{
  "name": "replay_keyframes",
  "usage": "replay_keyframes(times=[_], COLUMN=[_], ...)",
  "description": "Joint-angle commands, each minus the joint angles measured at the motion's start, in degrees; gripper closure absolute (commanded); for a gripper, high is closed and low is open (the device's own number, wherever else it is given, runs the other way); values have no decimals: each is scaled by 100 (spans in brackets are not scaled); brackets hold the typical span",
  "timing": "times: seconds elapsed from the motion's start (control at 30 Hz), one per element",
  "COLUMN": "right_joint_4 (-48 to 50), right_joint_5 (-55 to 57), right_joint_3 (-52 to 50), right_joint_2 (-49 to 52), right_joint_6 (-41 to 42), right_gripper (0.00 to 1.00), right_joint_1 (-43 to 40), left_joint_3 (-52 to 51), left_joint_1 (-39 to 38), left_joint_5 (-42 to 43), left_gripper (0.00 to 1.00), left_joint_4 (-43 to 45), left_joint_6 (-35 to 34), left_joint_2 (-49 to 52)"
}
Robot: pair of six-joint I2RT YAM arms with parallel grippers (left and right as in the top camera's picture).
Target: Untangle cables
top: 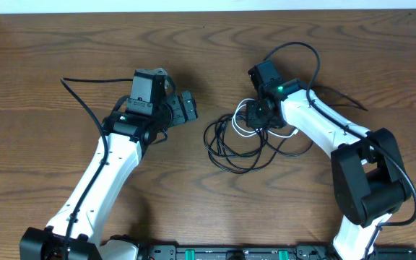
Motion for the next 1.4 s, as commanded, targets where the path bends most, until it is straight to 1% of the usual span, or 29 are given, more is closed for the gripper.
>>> replay_keyframes(times=[0.0, 0.1, 0.33, 0.43, 0.57, 0.93, 1.07, 1.2, 1.27, 1.37], right_joint_4=[118, 131, 131, 166, 192, 490, 166, -339, -579, -929], right_joint_5=[-463, -433, -455, -457, -455, -452, -372, 354, 625, 938], right_joint_3=[2, 7, 7, 7, 7, 7, 2, -2, -2, -2], right_joint_2=[-111, -243, -824, -1078, -1423, -2789, -2852, -2717, -2629, -2498], right_joint_6=[-603, -728, -732, -940, -979, -1012, -1370, -1362, -1360, -1362], right_gripper=[99, 99, 99, 99, 99, 99, 99, 98, 93, 91], right_joint_1=[68, 55, -4, -4, -31, -37, -26, -26, -26, -31], left_joint_3=[0, 0, 0, 0, 0, 0, 0, 0, 0, 0], left_joint_1=[28, 28, 28, 28, 28, 28, 28, 28, 28, 28], left_joint_5=[-55, -55, -55, -52, -52, -55, -55, -55, -52, -55], left_gripper=[0, 0, 0, 0, 0, 0, 0, 0, 0, 0], left_joint_4=[0, 0, 0, 0, 0, 0, 0, 0, 0, 0], left_joint_6=[9, 9, 9, 9, 9, 9, 9, 9, 9, 9], left_joint_2=[-59, -59, -59, -59, -59, -59, -59, -59, -59, -59])
